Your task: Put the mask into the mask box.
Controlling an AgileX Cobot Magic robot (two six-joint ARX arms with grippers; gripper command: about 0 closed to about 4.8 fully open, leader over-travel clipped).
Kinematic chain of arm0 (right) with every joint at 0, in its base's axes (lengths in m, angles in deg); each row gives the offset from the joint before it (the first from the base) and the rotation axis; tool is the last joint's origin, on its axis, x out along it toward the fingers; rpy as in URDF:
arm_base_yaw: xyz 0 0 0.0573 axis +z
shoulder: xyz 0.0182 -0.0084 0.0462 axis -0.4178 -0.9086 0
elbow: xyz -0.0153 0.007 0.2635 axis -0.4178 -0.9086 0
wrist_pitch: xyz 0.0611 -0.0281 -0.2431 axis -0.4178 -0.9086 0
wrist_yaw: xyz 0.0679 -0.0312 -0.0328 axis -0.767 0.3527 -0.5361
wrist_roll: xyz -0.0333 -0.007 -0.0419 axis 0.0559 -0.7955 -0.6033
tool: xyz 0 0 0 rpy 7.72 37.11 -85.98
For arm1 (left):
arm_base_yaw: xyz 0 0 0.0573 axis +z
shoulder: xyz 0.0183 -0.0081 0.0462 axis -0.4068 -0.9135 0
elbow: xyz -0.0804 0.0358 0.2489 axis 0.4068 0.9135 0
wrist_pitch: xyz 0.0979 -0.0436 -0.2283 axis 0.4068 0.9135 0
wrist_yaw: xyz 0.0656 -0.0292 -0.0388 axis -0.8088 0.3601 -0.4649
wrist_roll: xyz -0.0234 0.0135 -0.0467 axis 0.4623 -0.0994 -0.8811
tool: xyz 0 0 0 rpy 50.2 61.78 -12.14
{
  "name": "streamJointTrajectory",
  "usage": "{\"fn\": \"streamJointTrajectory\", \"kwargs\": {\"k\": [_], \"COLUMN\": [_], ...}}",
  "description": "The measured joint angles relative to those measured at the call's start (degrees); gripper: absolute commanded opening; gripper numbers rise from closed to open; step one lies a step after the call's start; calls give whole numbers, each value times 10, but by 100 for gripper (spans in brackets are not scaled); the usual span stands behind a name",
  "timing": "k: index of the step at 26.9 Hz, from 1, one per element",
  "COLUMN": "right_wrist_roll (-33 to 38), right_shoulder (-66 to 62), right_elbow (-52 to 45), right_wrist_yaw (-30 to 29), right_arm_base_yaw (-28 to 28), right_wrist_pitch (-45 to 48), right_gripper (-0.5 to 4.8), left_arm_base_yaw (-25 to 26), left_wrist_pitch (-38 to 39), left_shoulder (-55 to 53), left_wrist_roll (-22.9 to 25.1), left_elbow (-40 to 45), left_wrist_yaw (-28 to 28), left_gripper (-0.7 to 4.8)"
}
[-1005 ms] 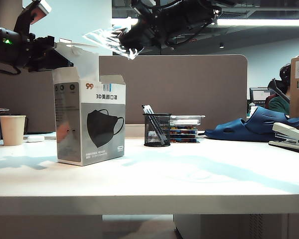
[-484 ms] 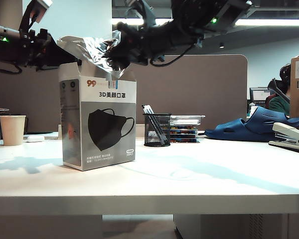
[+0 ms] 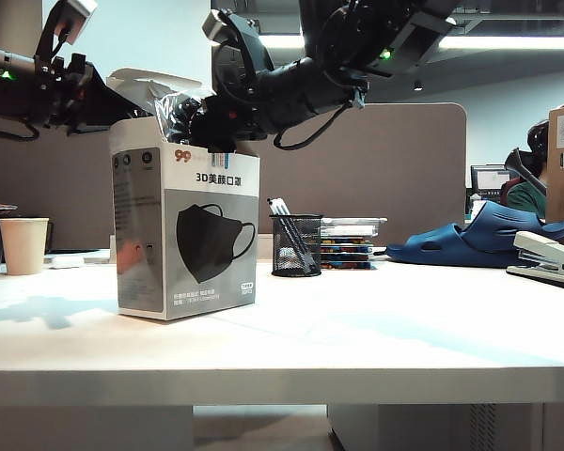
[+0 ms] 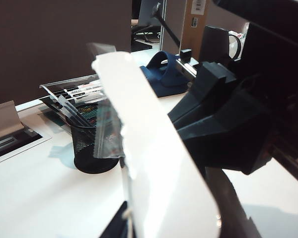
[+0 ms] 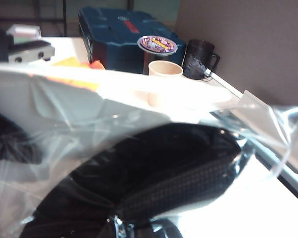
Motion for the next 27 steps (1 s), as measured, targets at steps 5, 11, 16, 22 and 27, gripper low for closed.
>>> {"fn": "streamJointTrajectory", "kwargs": {"k": [5,11,16,22,27], "right_wrist_roll": [-10,-12,-14,-14,-14], "right_shoulder": [0,7,23,49,64], "right_elbow": [0,0,-2,-2,-4], "right_wrist_yaw": [-1,14,20,26,-2], "right_arm_base_yaw": [1,3,2,0,1], "right_wrist_pitch": [-26,-79,-104,-114,-152], "right_gripper": [-5,66,183,274,241], "left_arm_base_yaw": [0,-3,-3,-3,-3], "left_wrist_pitch": [0,-1,-4,-5,-6], "left_shoulder": [0,0,0,0,0], "left_wrist_roll": [0,0,0,0,0], "left_elbow": [0,0,0,0,0], "left_wrist_yaw": [-14,-53,-55,-62,-81], "left_gripper": [-6,-6,-7,-6,-6]}}
